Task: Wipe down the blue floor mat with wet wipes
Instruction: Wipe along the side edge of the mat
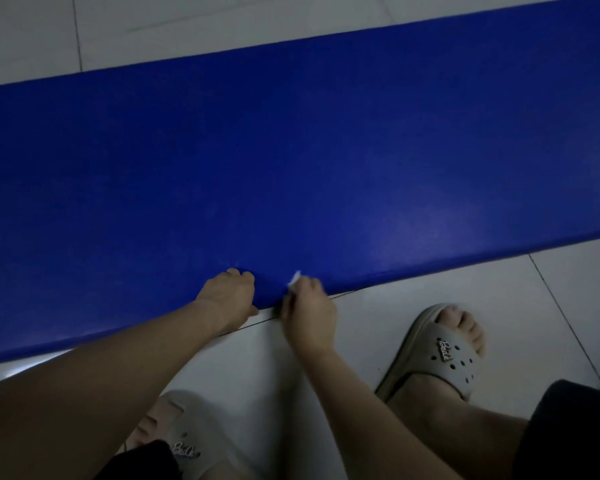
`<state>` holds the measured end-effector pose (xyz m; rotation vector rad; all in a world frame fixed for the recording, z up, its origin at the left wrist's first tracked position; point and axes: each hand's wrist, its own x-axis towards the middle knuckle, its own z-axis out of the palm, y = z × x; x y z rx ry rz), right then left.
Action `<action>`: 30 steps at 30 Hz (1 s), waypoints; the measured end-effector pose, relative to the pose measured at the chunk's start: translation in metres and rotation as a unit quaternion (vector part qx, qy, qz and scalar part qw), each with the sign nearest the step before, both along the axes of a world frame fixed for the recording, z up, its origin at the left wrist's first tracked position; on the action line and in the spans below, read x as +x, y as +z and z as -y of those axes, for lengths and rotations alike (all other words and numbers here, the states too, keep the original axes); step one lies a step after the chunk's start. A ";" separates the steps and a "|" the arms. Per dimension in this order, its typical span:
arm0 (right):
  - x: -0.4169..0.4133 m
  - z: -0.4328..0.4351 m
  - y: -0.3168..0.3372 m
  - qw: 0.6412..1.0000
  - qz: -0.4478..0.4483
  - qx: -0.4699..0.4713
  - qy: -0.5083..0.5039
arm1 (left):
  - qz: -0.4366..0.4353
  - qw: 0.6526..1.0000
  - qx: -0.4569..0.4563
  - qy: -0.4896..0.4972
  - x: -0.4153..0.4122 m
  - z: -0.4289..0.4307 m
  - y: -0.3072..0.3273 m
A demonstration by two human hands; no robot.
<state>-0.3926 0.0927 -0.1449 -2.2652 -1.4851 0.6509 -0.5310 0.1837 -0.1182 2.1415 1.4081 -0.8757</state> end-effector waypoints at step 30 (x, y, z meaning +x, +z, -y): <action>0.150 -0.003 0.009 0.973 0.075 -0.048 -0.211 | 0.007 0.998 -0.045 0.051 0.007 -0.007 0.003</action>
